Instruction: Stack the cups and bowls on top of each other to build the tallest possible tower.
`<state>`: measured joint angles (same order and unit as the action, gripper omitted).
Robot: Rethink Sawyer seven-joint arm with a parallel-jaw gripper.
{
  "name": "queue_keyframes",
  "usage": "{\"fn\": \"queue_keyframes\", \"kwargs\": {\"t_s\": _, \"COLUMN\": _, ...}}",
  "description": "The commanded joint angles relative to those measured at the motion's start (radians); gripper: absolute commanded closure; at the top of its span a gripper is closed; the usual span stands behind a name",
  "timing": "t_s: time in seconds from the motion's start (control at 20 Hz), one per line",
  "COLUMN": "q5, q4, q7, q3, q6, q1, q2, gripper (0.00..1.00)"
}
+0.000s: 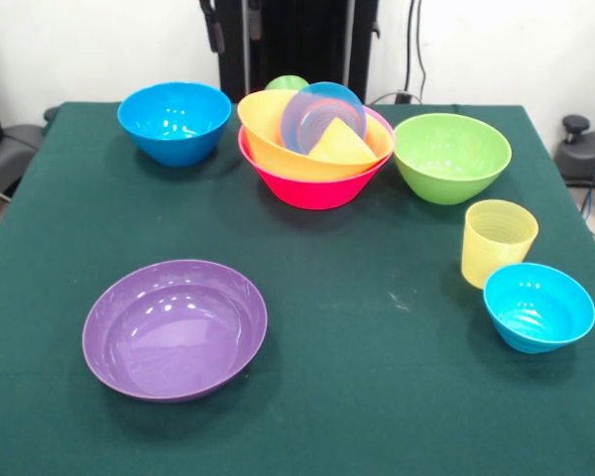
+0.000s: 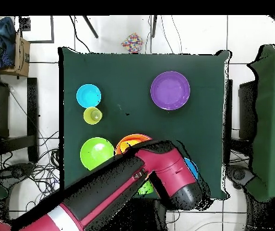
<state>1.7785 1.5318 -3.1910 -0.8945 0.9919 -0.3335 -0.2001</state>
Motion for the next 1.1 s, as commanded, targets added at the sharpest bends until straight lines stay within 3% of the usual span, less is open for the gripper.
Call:
{"fn": "queue_keyframes", "kwargs": {"t_s": 0.05, "q5": 0.028, "q4": 0.031, "q7": 0.043, "q3": 0.065, "q6": 0.032, "q1": 0.052, "q2": -0.077, "gripper": 0.0}}
{"fn": "queue_keyframes", "kwargs": {"t_s": 0.75, "q5": 0.044, "q4": 0.061, "q7": 0.078, "q3": 0.081, "q6": 0.003, "q1": 0.093, "q2": -0.103, "gripper": 0.0}}
{"fn": "queue_keyframes", "kwargs": {"t_s": 1.1, "q5": -0.001, "q4": 0.093, "q7": 0.119, "q3": 0.12, "q6": -0.058, "q1": 0.115, "q2": -0.113, "gripper": 0.0}}
